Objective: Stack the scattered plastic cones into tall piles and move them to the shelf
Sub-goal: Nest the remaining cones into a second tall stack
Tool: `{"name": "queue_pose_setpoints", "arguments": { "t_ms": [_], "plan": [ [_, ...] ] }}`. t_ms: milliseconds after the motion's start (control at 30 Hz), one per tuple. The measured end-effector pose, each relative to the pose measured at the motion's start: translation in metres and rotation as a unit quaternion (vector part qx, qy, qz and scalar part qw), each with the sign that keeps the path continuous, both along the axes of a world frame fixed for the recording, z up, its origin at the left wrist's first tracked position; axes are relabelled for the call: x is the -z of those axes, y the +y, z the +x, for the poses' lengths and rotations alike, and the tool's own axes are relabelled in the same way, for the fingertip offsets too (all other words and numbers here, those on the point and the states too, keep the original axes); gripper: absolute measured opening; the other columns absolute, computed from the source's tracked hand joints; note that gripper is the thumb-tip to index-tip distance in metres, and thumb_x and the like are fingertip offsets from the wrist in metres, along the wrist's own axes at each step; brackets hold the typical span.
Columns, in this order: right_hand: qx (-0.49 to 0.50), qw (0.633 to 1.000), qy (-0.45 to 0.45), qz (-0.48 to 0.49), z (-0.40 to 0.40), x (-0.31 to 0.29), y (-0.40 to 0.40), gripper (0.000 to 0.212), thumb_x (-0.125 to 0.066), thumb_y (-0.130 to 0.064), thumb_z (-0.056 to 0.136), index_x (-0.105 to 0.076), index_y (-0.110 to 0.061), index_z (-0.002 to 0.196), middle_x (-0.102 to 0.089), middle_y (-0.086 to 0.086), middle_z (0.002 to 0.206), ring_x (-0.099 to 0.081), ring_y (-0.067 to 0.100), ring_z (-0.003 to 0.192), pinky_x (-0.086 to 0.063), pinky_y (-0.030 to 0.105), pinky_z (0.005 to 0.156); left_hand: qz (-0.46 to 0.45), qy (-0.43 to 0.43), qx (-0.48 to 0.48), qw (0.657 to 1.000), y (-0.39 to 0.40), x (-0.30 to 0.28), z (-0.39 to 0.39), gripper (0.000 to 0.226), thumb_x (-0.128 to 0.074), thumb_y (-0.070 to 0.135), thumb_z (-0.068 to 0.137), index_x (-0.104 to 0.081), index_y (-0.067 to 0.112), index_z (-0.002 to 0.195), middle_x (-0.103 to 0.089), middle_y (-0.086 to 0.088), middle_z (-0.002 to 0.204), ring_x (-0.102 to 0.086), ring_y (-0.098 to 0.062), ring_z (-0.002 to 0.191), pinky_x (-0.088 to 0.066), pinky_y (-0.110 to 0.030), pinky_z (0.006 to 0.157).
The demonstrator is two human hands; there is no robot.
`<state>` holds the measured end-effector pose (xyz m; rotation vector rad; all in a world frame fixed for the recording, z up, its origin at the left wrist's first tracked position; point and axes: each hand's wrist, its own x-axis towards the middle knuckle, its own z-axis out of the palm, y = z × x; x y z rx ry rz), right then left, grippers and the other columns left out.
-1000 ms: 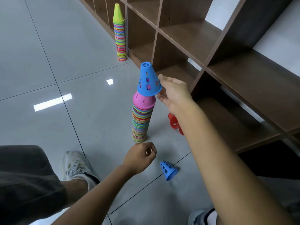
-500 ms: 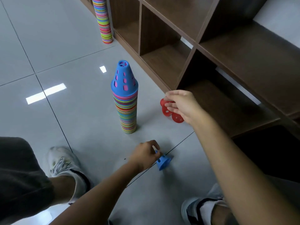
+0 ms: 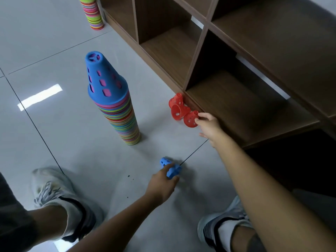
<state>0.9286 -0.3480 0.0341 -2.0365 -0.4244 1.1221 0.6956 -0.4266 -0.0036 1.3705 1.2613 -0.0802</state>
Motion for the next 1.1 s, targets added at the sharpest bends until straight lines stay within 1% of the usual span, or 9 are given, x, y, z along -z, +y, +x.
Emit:
{"name": "queue_pose_setpoints", "arguments": {
  "t_ms": [67, 167, 333, 433, 600, 700, 833, 967, 1100],
  "plan": [
    [-0.021, 0.996, -0.082, 0.014, -0.003, 0.012, 0.009, 0.038, -0.066, -0.012, 0.090, -0.061, -0.020, 0.127, -0.058, 0.001, 0.121, -0.060, 0.019, 0.111, -0.052, 0.038, 0.098, 0.026, 0.010, -0.016, 0.999, 0.004, 0.002, -0.005, 0.054, -0.053, 0.048, 0.090, -0.039, 0.049, 0.142, -0.072, 0.000, 0.110, -0.071, -0.016, 0.085, -0.058, -0.039, 0.086],
    [-0.062, 0.981, -0.183, 0.014, -0.006, 0.021, 0.020, 0.041, -0.068, -0.011, 0.084, -0.063, -0.021, 0.124, -0.053, 0.001, 0.123, -0.058, 0.020, 0.108, -0.052, 0.036, 0.095, 0.032, -0.007, -0.082, 0.996, 0.012, 0.006, -0.016, 0.050, -0.058, 0.044, 0.092, -0.044, 0.048, 0.141, -0.070, 0.007, 0.115, -0.069, -0.019, 0.095, -0.056, -0.040, 0.092],
    [-0.122, 0.953, -0.277, 0.020, -0.015, 0.030, 0.036, 0.043, -0.072, -0.020, 0.078, -0.066, -0.021, 0.120, -0.057, 0.007, 0.118, -0.053, 0.028, 0.113, -0.046, 0.039, 0.099, 0.027, -0.040, -0.198, 0.979, 0.030, 0.006, -0.037, 0.046, -0.057, 0.046, 0.080, -0.064, 0.035, 0.125, -0.070, 0.004, 0.107, -0.071, -0.020, 0.087, -0.056, -0.049, 0.089],
    [-0.152, 0.941, -0.302, -0.020, -0.020, 0.039, 0.047, 0.043, -0.076, -0.030, 0.076, -0.066, -0.025, 0.118, -0.058, 0.008, 0.117, -0.052, 0.032, 0.112, -0.044, 0.038, 0.099, 0.042, -0.052, -0.242, 0.968, 0.040, 0.004, -0.048, 0.015, -0.063, 0.030, 0.091, -0.074, 0.030, 0.102, -0.076, 0.003, 0.099, -0.071, -0.014, 0.085, -0.058, -0.047, 0.088],
    [-0.138, 0.946, -0.290, -0.045, -0.021, 0.049, 0.057, 0.027, -0.078, -0.027, 0.081, -0.065, -0.016, 0.102, -0.051, 0.008, 0.118, -0.055, 0.025, 0.091, -0.045, 0.029, 0.080, 0.099, -0.064, -0.270, 0.955, 0.054, -0.010, -0.055, 0.016, -0.069, 0.020, 0.092, -0.077, 0.019, 0.079, -0.074, 0.001, 0.071, -0.068, -0.014, 0.068, -0.058, -0.041, 0.070],
    [-0.137, 0.940, -0.306, -0.062, -0.021, 0.055, 0.060, 0.021, -0.075, -0.031, 0.085, -0.064, -0.015, 0.092, -0.052, 0.009, 0.116, -0.052, 0.024, 0.085, -0.043, 0.028, 0.077, 0.119, -0.099, -0.273, 0.949, 0.063, -0.029, -0.050, 0.014, -0.071, 0.016, 0.090, -0.077, 0.019, 0.078, -0.073, 0.004, 0.068, -0.063, -0.007, 0.060, -0.052, -0.031, 0.063],
    [-0.149, 0.926, -0.335, -0.088, -0.022, 0.058, 0.072, 0.033, -0.070, -0.038, 0.089, -0.072, -0.009, 0.106, -0.059, 0.014, 0.115, -0.059, 0.030, 0.098, -0.048, 0.034, 0.084, 0.156, -0.122, -0.270, 0.942, 0.070, -0.051, -0.044, 0.012, -0.071, 0.017, 0.090, -0.078, 0.022, 0.083, -0.074, 0.005, 0.073, -0.065, -0.009, 0.067, -0.052, -0.028, 0.063],
    [-0.150, 0.911, -0.367, -0.115, -0.022, 0.056, 0.074, 0.030, -0.062, -0.026, 0.094, -0.066, -0.004, 0.114, -0.059, 0.018, 0.121, -0.059, 0.033, 0.107, -0.049, 0.036, 0.086, 0.184, -0.148, -0.271, 0.933, 0.072, -0.076, -0.036, 0.009, -0.072, 0.018, 0.090, -0.078, 0.023, 0.086, -0.072, 0.007, 0.074, -0.063, -0.011, 0.069, -0.050, -0.022, 0.061],
    [-0.121, 0.903, -0.390, -0.130, -0.020, 0.052, 0.064, 0.027, -0.057, -0.017, 0.095, -0.065, 0.000, 0.115, -0.059, 0.020, 0.123, -0.059, 0.035, 0.110, -0.050, 0.038, 0.086, 0.212, -0.194, -0.289, 0.913, 0.073, -0.101, -0.030, 0.011, -0.071, 0.014, 0.091, -0.079, 0.022, 0.088, -0.072, 0.004, 0.078, -0.062, -0.017, 0.069, -0.052, -0.026, 0.063]
  ]
}}
